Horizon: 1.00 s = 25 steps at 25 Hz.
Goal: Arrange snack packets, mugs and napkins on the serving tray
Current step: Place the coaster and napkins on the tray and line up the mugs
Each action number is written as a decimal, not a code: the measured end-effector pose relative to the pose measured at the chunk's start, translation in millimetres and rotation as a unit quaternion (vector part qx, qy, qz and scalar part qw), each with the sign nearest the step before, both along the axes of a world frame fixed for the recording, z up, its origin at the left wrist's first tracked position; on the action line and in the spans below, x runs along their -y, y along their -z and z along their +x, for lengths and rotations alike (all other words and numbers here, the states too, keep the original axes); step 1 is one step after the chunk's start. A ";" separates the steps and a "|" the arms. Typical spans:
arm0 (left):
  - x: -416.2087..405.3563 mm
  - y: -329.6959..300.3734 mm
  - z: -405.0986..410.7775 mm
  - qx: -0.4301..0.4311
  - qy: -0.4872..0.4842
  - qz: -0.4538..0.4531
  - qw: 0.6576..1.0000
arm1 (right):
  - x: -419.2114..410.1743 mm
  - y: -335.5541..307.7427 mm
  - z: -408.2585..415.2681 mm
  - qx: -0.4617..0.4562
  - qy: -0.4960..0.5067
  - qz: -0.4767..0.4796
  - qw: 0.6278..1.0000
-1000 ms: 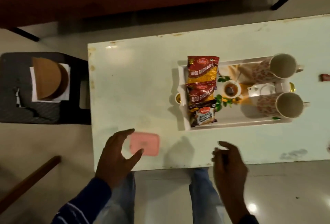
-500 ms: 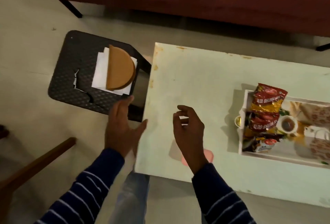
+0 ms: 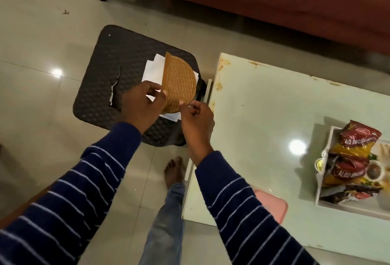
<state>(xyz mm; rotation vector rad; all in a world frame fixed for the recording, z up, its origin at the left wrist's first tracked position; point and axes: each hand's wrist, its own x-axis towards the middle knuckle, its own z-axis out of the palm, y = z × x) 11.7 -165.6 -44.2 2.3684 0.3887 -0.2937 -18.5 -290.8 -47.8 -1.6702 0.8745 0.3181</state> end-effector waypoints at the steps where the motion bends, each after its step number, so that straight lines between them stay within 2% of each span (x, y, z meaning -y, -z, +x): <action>1: -1.5 1.7 0.2 -0.004 -0.004 -0.010 1.000 | -1.7 2.6 0.4 0.002 0.005 -0.004 1.000; 5: -7.6 -2.4 -2.6 -0.029 -0.060 -0.101 0.993 | -1.7 -0.1 2.1 0.007 -0.023 0.004 1.000; 7: -11.3 -10.2 -5.0 -0.028 -0.075 -0.161 0.984 | 2.0 -13.6 1.6 0.027 -0.028 0.048 0.998; 9: -15.5 -22.9 -3.7 -0.013 -0.045 -0.183 0.982 | 13.2 -35.3 -2.9 0.075 -0.040 0.084 0.993; 11: -15.8 -38.6 7.1 0.017 0.065 -0.149 0.987 | 33.3 -59.7 -12.3 0.150 -0.058 0.058 0.985; 13: -1.6 -56.4 21.3 0.051 0.211 -0.112 0.970 | 63.9 -81.4 -31.1 0.218 -0.077 0.009 0.973; 15: 28.4 -78.0 31.9 0.122 0.327 -0.030 0.937 | 96.8 -96.2 -55.5 0.247 -0.093 -0.042 0.964; 18: 115.8 -101.1 27.3 0.147 0.465 -0.025 0.873 | 166.5 -111.8 -99.7 0.238 -0.045 -0.106 0.964; 20: 187.3 -106.7 15.8 0.119 0.528 -0.013 0.841 | 221.4 -118.6 -131.8 0.223 0.004 -0.146 0.964; 22: 257.3 -108.1 -1.9 0.103 0.555 -0.011 0.825 | 275.4 -123.0 -162.5 0.203 0.032 -0.187 0.961; 25: 357.9 -103.4 -33.5 0.122 0.593 -0.017 0.796 | 347.3 -123.0 -203.1 0.163 0.074 -0.276 0.944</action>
